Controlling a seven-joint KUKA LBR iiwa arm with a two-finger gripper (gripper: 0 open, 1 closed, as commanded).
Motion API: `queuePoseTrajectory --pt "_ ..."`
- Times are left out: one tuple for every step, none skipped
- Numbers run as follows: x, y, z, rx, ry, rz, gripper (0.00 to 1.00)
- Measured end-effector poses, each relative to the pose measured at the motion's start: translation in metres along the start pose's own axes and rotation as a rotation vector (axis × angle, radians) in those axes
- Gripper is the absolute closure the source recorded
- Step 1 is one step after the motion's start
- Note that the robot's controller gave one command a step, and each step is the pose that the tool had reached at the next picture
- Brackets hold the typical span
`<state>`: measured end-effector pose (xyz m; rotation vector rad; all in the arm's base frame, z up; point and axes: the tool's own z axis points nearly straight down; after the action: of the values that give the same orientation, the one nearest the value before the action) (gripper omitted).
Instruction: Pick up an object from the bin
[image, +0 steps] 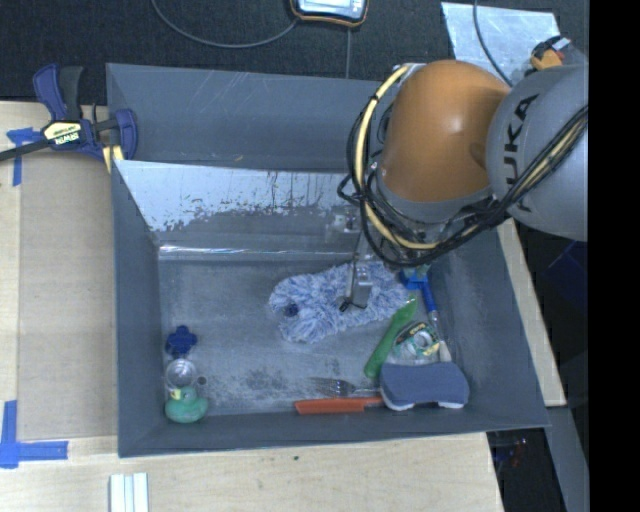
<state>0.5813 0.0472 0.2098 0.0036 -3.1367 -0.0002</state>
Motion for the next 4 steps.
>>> queuePoseTrajectory --pt "-0.001 0.000 -0.005 0.000 -0.009 0.002 0.00" --pt "-0.031 -0.004 0.127 -0.001 -0.011 0.032 0.00" --pt "-0.033 -0.004 0.161 -0.003 -0.014 0.079 0.00" --pt "-0.015 -0.016 0.107 0.001 -0.019 -0.267 0.00"
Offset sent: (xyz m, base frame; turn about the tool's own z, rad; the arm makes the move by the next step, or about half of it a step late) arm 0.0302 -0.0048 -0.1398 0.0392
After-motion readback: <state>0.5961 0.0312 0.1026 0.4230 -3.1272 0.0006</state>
